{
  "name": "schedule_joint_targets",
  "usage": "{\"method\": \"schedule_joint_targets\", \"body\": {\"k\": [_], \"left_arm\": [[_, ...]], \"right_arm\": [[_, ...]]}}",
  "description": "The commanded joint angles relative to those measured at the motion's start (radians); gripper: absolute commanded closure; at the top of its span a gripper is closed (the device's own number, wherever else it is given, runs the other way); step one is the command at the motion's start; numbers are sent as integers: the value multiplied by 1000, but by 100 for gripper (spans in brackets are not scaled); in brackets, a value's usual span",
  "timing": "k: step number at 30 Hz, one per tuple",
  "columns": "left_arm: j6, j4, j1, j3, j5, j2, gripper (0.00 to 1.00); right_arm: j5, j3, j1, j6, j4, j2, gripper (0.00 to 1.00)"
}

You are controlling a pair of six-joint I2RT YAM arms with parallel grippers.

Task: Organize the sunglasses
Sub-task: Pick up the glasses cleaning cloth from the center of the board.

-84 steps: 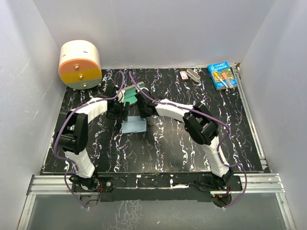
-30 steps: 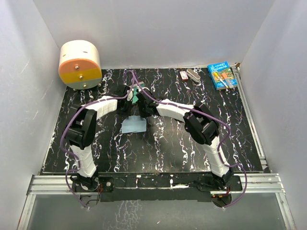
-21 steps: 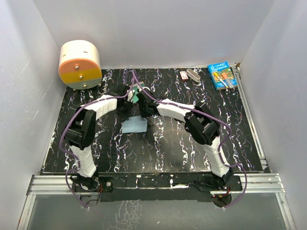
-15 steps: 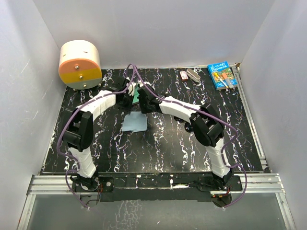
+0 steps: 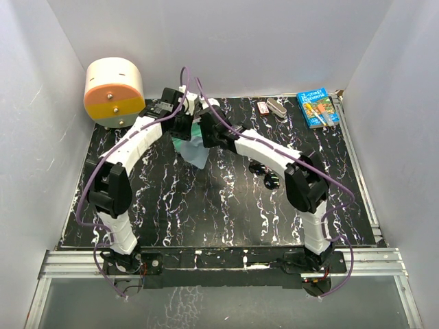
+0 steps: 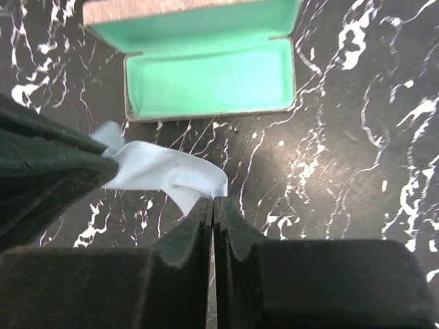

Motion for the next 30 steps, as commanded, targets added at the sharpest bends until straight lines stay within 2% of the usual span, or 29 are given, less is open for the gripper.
{"method": "schedule_joint_targets", "body": {"k": [1, 5, 12, 16, 30], "left_arm": [[17, -13, -6, -17, 22, -102, 100], [25, 46, -6, -123, 43, -159, 100], [16, 121, -6, -269, 121, -247, 100], [1, 170, -6, -358, 153, -277, 100], [2, 207, -6, -452, 171, -394, 100]], "right_arm": [[58, 39, -23, -44, 65, -110, 92], [56, -48, -25, -58, 147, -173, 92], [-76, -243, -24, -98, 249, -259, 92], [-91, -344, -22, -86, 287, -280, 92], [-162, -465, -9, -35, 313, -398, 92]]}}
